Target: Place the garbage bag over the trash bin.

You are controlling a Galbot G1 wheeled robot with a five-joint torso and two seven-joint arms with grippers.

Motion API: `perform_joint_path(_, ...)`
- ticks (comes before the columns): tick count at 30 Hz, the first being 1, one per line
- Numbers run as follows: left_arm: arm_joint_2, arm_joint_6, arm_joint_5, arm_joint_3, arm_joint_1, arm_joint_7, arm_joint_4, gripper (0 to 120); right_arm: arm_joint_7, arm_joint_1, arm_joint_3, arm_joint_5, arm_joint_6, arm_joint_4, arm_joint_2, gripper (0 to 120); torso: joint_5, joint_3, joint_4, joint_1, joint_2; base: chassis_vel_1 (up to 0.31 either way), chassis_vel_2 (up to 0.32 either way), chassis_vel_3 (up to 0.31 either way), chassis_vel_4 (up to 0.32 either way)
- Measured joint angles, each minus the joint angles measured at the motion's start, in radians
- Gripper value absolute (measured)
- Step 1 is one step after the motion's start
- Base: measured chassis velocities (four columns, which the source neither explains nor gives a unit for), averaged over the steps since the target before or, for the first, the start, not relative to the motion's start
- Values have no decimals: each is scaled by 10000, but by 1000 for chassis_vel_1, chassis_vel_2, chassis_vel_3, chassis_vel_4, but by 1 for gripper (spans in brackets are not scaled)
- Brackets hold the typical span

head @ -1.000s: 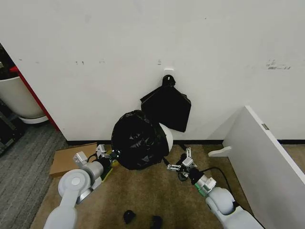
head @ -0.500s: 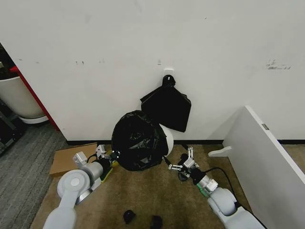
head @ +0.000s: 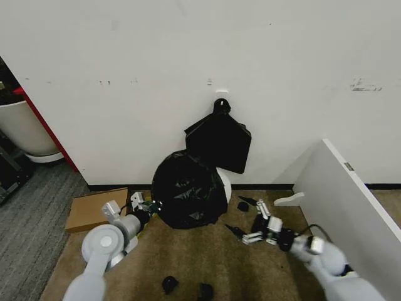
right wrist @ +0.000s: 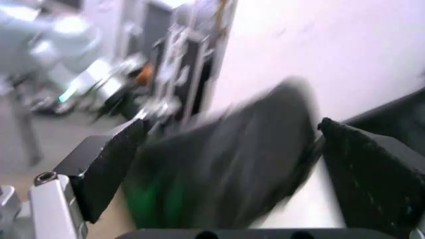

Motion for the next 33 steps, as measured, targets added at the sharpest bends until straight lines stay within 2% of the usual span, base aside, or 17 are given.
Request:
perform_joint_path(3, 83, 113, 871, 238, 4, -170, 223, 0, 3195, -145, -490, -720, -16, 846, 90, 100, -4, 0, 3, 0, 0, 0, 0, 0, 0)
perform_joint_path(4, 83, 113, 871, 238, 4, -170, 223, 0, 3195, -145, -490, -720, -16, 846, 90, 100, -4, 0, 3, 0, 0, 0, 0, 0, 0)
perform_joint_path(7, 100, 624, 1631, 478, -161, -507, 707, 0, 6902, -338, -1115, -2217, -839, 1891, 304, 100, -5, 0, 3, 0, 0, 0, 0, 0, 0)
perform_joint_path(9, 79, 810, 1742, 553, -250, -697, 953, 0, 8216, -372, -1339, -2757, -1224, 2256, 459, 100, -5, 0, 1, 0, 0, 0, 0, 0, 0)
perform_joint_path(13, 30, 854, 1826, 643, -267, -874, 1210, 0, 8759, -356, -1573, -3162, -1481, 2576, 614, 100, -5, 0, 0, 0, 0, 0, 0, 0, 0)
perform_joint_path(24, -82, 844, 2826, 1360, -222, -647, 1546, 0, 8580, -292, -1785, -3449, -1497, 2585, 703, 100, 1, -1, 2, 0, 0, 0, 0, 0, 0)
perform_joint_path(26, -49, 852, 2981, 1436, -117, -434, 1374, 5, 8580, -299, -1752, -3453, -1482, 2530, 702, 100, -3, 0, 2, 0, 0, 0, 0, 0, 0)
perform_joint_path(30, 58, 863, 3032, 1320, 26, -208, 945, 24, 8573, -292, -1733, -3457, -1480, 2463, 699, 100, -3, 0, -1, 0, 0, 0, 0, 0, 0)
perform_joint_path(33, 106, 887, 2998, 1225, 63, -198, 746, 31, 8568, -260, -1738, -3469, -1488, 2430, 729, 100, -4, 0, 1, 0, 0, 0, 0, 0, 0)
